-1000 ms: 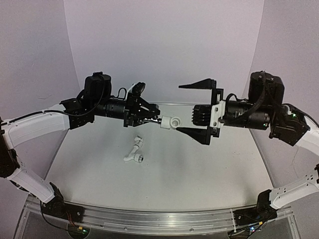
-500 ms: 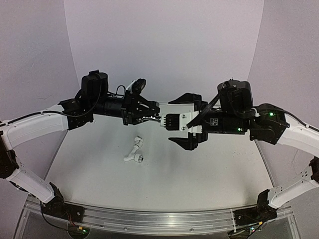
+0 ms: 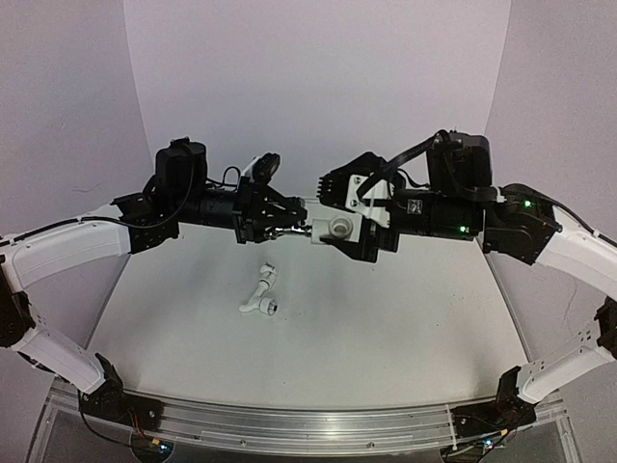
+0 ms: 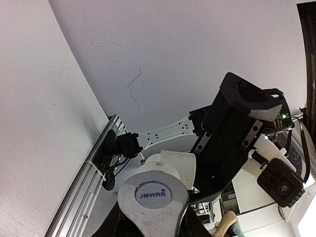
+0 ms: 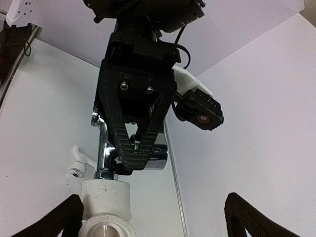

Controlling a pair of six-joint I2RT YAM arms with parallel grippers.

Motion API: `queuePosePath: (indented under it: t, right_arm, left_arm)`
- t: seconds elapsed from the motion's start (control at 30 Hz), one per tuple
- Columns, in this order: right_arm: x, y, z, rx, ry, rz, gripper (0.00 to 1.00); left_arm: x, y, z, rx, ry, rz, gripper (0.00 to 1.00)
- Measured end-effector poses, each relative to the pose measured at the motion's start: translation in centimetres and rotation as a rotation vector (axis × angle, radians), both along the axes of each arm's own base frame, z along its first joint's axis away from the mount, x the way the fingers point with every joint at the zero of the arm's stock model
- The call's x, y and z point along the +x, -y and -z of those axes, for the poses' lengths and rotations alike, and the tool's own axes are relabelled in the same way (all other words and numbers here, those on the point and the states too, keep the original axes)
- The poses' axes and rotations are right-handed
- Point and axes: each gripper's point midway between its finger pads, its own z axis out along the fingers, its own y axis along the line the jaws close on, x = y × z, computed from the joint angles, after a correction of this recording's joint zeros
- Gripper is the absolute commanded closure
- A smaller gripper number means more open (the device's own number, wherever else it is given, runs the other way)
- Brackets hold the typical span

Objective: Install the water faucets

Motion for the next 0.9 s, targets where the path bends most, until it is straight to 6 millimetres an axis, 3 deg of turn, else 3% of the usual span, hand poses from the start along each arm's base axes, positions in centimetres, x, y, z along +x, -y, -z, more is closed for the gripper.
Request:
queuePosePath:
  t: [0.17, 0.3, 0.5, 0.9]
  right_arm:
    - [1.6, 0.5, 0.1, 0.016, -0.039, 0.034, 0.05]
    - [2.9, 0.9, -1.0, 0.061, -0.071, 0.057, 0.05]
    - [3.2, 1.2, -2.5, 0.114, -0.089, 0.061, 0.08]
    - [6.0, 2.5, -1.9, 0.068, -0.046, 0.114, 0.10]
  left_arm:
    - [0.6, -0.2, 0.0, 0.001, 0.003, -0.022, 1.00]
    - [0.5, -0.1, 0.0, 0.001, 0.003, -0.018, 1.00]
    - [-0.2, -0.1, 0.0, -0.002, 0.010, 0.015, 1.00]
    - [-0.9, -0.1, -0.5, -0.028, 0.016, 0.054, 1.00]
